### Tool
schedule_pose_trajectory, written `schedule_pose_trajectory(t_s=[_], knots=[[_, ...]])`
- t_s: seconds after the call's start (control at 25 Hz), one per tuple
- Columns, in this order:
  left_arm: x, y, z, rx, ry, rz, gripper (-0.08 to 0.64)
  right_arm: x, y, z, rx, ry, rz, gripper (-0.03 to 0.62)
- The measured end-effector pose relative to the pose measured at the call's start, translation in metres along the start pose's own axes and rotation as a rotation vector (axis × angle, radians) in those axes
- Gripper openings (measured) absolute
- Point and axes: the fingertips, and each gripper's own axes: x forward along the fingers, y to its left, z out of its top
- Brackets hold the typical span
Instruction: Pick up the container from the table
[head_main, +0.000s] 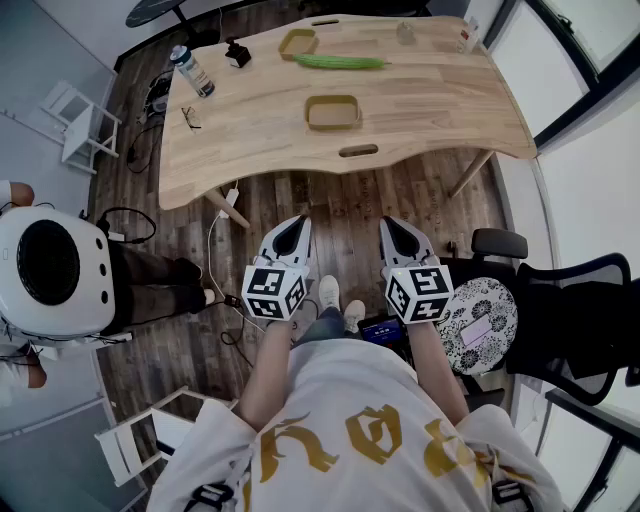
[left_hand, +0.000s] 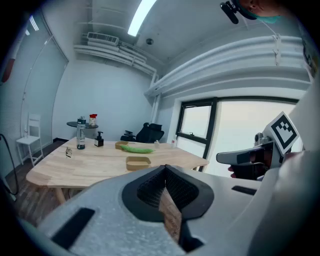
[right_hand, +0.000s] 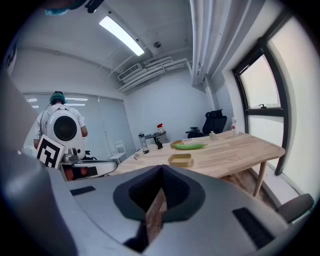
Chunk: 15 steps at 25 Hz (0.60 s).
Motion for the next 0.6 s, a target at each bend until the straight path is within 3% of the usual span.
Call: schedule_pose_trajectory(t_s=[0.4, 0.6], knots=[[-0.003, 0.009, 0.003, -0.043, -0.019, 0.024, 0.009, 0.002, -0.003, 0.004, -0.049, 0.004, -0.025, 0.011], [0.003, 0.008, 0.007, -0.041, -0.023, 0.023, 0.009, 0.001, -0.018, 0.008, 0.001, -0.022, -0.054, 0.012]])
